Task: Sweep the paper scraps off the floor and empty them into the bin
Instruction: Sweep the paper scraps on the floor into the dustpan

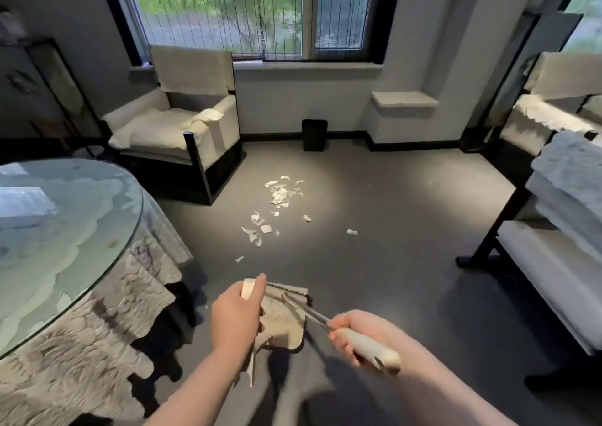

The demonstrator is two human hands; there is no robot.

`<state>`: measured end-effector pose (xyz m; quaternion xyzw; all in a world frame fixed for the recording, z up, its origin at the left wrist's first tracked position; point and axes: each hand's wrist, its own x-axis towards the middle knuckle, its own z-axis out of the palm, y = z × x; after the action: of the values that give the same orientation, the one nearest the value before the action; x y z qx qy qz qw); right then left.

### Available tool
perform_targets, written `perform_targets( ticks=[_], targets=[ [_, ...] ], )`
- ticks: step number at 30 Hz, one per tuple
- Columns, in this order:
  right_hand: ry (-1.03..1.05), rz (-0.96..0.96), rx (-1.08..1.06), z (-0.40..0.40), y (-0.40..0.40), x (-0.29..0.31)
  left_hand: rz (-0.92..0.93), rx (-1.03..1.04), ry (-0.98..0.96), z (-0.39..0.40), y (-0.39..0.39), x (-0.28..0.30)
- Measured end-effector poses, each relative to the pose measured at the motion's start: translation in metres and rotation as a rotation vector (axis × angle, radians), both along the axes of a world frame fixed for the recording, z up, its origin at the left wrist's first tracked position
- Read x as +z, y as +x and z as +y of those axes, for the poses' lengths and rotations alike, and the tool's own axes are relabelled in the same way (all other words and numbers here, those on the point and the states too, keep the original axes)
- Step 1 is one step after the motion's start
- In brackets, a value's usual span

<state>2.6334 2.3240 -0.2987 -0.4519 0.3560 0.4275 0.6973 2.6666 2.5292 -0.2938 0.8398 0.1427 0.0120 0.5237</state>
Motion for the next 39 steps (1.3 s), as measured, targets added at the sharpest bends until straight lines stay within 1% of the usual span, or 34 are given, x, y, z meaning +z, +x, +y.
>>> perform_targets(
  ticks=[1,3,7,10,12,15,18,21,23,26,29,35,39],
  targets=[
    [-0.093,-0.045,0.084,-0.007,0.019,-0.001,-0.011,0.012,0.002,-0.011,0.015,0.002],
    [-0.182,-0.072,0.128,-0.019,0.052,0.001,-0.029,0.028,0.012,-0.032,0.045,0.004],
    [-0.212,-0.124,0.111,-0.040,0.110,0.007,-0.026,0.048,-0.011,-0.063,0.105,0.003],
    [-0.205,-0.106,0.176,-0.057,0.162,0.011,-0.012,0.033,-0.039,-0.082,0.158,-0.007],
    [-0.258,-0.114,0.229,-0.068,0.200,0.006,0.002,0.019,-0.057,-0.093,0.197,-0.016],
    [-0.334,-0.155,0.244,-0.076,0.254,-0.009,0.003,-0.001,-0.109,-0.106,0.261,-0.021],
    [-0.398,-0.155,0.274,-0.085,0.311,-0.018,0.036,-0.012,-0.167,-0.117,0.326,-0.025],
    [-0.416,-0.188,0.250,-0.102,0.373,-0.013,0.028,-0.073,-0.150,-0.132,0.392,-0.027],
    [-0.470,-0.177,0.196,-0.119,0.409,-0.013,0.022,-0.108,-0.114,-0.146,0.428,-0.025],
    [-0.528,-0.185,0.186,-0.140,0.452,-0.013,0.024,-0.165,-0.102,-0.169,0.474,-0.021],
    [-0.534,-0.213,0.180,-0.164,0.495,-0.014,0.035,-0.174,-0.105,-0.194,0.524,-0.024],
    [-0.622,-0.297,0.230,-0.232,0.590,-0.025,0.037,-0.189,-0.092,-0.268,0.624,-0.033],
    [-0.607,-0.297,0.235,-0.288,0.659,-0.026,0.052,-0.182,-0.081,-0.321,0.695,-0.030]
  ],
)
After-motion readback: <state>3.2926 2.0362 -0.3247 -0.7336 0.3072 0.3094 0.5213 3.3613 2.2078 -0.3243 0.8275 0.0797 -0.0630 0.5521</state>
